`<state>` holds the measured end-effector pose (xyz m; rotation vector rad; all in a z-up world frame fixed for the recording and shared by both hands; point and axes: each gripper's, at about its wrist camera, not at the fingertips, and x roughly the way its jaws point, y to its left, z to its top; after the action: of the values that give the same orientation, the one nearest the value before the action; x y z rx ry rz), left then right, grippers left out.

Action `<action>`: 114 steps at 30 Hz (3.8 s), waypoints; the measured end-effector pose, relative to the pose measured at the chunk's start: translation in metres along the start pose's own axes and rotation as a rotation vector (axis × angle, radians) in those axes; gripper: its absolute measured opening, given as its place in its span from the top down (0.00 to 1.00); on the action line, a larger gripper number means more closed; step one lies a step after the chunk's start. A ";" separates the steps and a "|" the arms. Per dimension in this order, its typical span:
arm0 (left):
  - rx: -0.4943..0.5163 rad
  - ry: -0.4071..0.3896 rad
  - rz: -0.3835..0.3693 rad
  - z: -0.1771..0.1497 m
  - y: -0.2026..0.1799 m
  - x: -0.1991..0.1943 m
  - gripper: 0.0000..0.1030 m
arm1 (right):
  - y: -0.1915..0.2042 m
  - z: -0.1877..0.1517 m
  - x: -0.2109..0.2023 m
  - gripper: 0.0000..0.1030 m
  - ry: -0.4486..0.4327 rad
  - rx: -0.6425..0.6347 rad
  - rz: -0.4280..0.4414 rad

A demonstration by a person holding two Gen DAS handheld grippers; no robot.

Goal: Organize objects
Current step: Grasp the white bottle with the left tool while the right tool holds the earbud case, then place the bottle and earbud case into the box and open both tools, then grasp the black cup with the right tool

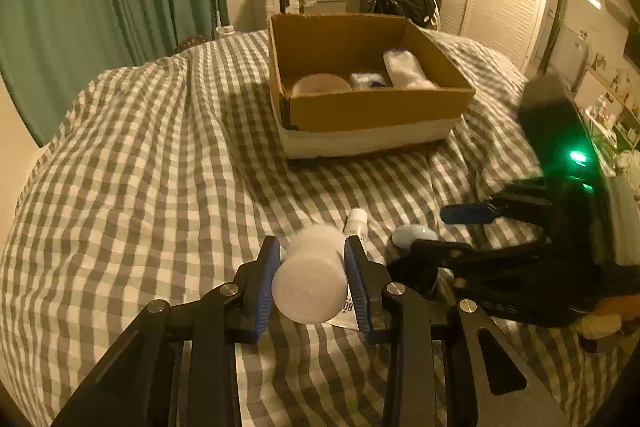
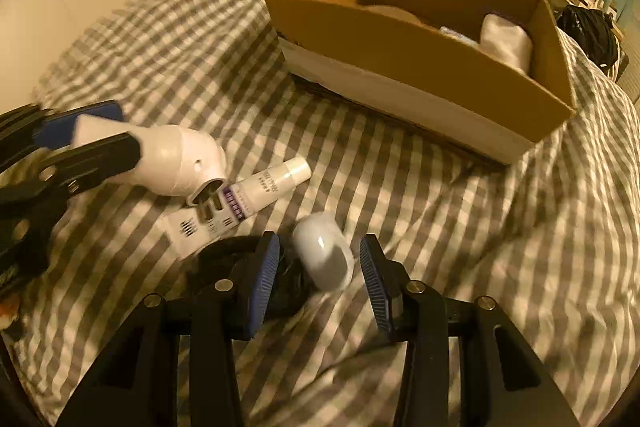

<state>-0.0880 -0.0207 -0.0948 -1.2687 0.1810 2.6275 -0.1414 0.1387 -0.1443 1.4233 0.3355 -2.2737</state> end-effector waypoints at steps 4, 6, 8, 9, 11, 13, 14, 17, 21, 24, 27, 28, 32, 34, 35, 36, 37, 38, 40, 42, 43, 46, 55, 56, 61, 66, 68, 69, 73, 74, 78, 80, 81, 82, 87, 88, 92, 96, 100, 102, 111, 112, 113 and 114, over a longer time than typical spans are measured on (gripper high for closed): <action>0.014 0.034 -0.051 -0.005 -0.008 0.016 0.68 | -0.004 0.002 0.019 0.59 0.038 0.016 -0.020; 0.025 0.057 -0.067 -0.006 -0.013 0.025 0.67 | -0.009 0.001 0.018 0.76 0.032 0.040 -0.012; 0.041 0.092 -0.059 -0.007 -0.019 0.037 0.67 | -0.011 -0.001 0.014 0.75 0.019 0.047 -0.023; 0.044 0.101 -0.057 -0.007 -0.020 0.041 0.67 | -0.011 -0.002 0.011 0.76 0.012 0.051 -0.025; 0.048 0.114 -0.056 -0.007 -0.023 0.047 0.67 | -0.012 -0.005 0.007 0.76 0.006 0.057 -0.023; 0.050 0.120 -0.051 -0.006 -0.025 0.050 0.67 | -0.014 -0.009 0.003 0.76 -0.001 0.066 -0.026; 0.050 0.115 -0.047 -0.006 -0.026 0.048 0.68 | -0.016 -0.011 -0.001 0.76 -0.011 0.073 -0.024; 0.030 0.097 -0.040 -0.006 -0.025 0.040 0.68 | -0.020 -0.016 -0.016 0.76 -0.035 0.090 -0.016; -0.007 0.062 -0.032 0.000 -0.019 0.023 0.69 | -0.023 -0.022 -0.039 0.76 -0.079 0.097 -0.024; -0.014 0.030 -0.025 0.007 -0.016 0.007 0.69 | -0.026 -0.022 -0.056 0.76 -0.113 0.095 -0.030; -0.014 -0.002 -0.017 0.014 -0.016 -0.010 0.69 | -0.026 -0.019 -0.069 0.76 -0.147 0.087 -0.037; -0.014 -0.013 -0.013 0.016 -0.016 -0.015 0.69 | -0.025 -0.017 -0.072 0.76 -0.158 0.087 -0.038; -0.016 -0.058 -0.007 0.026 -0.016 -0.039 0.69 | -0.023 -0.014 -0.095 0.76 -0.204 0.081 -0.046; -0.020 -0.081 -0.008 0.033 -0.015 -0.050 0.69 | -0.024 -0.012 -0.110 0.76 -0.231 0.080 -0.048; -0.021 -0.095 -0.007 0.037 -0.014 -0.057 0.69 | -0.024 -0.010 -0.116 0.76 -0.244 0.079 -0.049; -0.020 -0.109 -0.005 0.041 -0.014 -0.062 0.69 | -0.024 -0.007 -0.124 0.76 -0.261 0.077 -0.053; -0.020 -0.126 -0.003 0.046 -0.014 -0.068 0.69 | -0.024 -0.005 -0.131 0.76 -0.277 0.075 -0.059; -0.019 -0.143 -0.002 0.053 -0.015 -0.074 0.69 | -0.023 -0.003 -0.136 0.76 -0.290 0.072 -0.065; -0.017 -0.174 -0.003 0.065 -0.016 -0.084 0.69 | -0.023 0.006 -0.150 0.77 -0.325 0.066 -0.078; -0.012 -0.203 0.001 0.080 -0.017 -0.091 0.69 | -0.025 0.014 -0.163 0.77 -0.358 0.061 -0.086; -0.014 -0.216 0.003 0.088 -0.016 -0.093 0.69 | -0.027 0.018 -0.169 0.77 -0.371 0.060 -0.086; -0.019 -0.248 0.000 0.115 -0.016 -0.097 0.70 | -0.036 0.038 -0.184 0.77 -0.415 0.073 -0.075; 0.011 -0.269 0.001 0.190 -0.024 -0.065 0.70 | -0.065 0.098 -0.187 0.77 -0.472 0.084 -0.090; 0.015 -0.264 0.004 0.197 -0.023 -0.056 0.70 | -0.068 0.105 -0.184 0.77 -0.471 0.085 -0.089; 0.017 -0.230 0.018 0.225 -0.020 -0.006 0.70 | -0.096 0.136 -0.159 0.77 -0.465 0.111 -0.085; 0.021 -0.172 0.015 0.233 -0.018 0.055 0.70 | -0.127 0.159 -0.115 0.77 -0.424 0.157 -0.067; 0.025 -0.146 0.013 0.232 -0.019 0.078 0.71 | -0.137 0.165 -0.094 0.77 -0.394 0.167 -0.062; 0.024 -0.132 0.012 0.232 -0.018 0.089 0.71 | -0.141 0.167 -0.081 0.78 -0.373 0.172 -0.059; 0.016 -0.095 0.005 0.230 -0.015 0.121 0.72 | -0.153 0.164 -0.044 0.79 -0.315 0.197 -0.044; 0.017 -0.088 0.007 0.227 -0.015 0.125 0.72 | -0.154 0.165 -0.039 0.79 -0.306 0.196 -0.047; 0.025 -0.106 0.001 0.225 -0.014 0.127 0.72 | -0.159 0.167 -0.031 0.79 -0.301 0.198 -0.049; 0.020 -0.102 -0.008 0.225 -0.013 0.125 0.72 | -0.162 0.164 -0.035 0.79 -0.323 0.211 -0.057; 0.015 -0.104 -0.010 0.225 -0.012 0.123 0.71 | -0.161 0.163 -0.038 0.79 -0.327 0.217 -0.062; 0.013 -0.104 -0.011 0.224 -0.012 0.120 0.70 | -0.162 0.164 -0.041 0.79 -0.332 0.226 -0.067; 0.007 -0.123 0.005 0.222 -0.016 0.094 0.33 | -0.162 0.156 -0.073 0.50 -0.387 0.260 -0.089; 0.005 -0.143 0.009 0.221 -0.017 0.082 0.29 | -0.159 0.155 -0.081 0.50 -0.399 0.259 -0.093; 0.030 -0.175 0.042 0.215 -0.022 0.046 0.24 | -0.146 0.148 -0.116 0.42 -0.439 0.233 -0.105; 0.029 -0.218 0.058 0.205 -0.021 0.006 0.10 | -0.125 0.136 -0.152 0.34 -0.472 0.191 -0.125; 0.031 -0.246 0.089 0.192 -0.018 -0.034 0.04 | -0.104 0.120 -0.188 0.24 -0.509 0.166 -0.144; 0.035 -0.263 0.112 0.184 -0.016 -0.053 0.04 | -0.095 0.110 -0.208 0.21 -0.530 0.158 -0.150; 0.015 -0.307 0.146 0.137 -0.014 -0.117 0.01 | -0.049 0.067 -0.263 0.14 -0.586 0.116 -0.188; 0.010 -0.305 0.147 0.131 -0.013 -0.120 0.01 | -0.046 0.064 -0.265 0.14 -0.581 0.115 -0.193; 0.001 -0.297 0.149 0.122 -0.012 -0.121 0.01 | -0.040 0.057 -0.266 0.14 -0.576 0.111 -0.191; -0.007 -0.289 0.151 0.115 -0.010 -0.121 0.01 | -0.036 0.051 -0.265 0.14 -0.570 0.107 -0.188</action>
<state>-0.0996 -0.0046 0.0712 -0.8938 0.2274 2.9031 -0.0994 0.2100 0.1150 0.7521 0.1702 -2.7588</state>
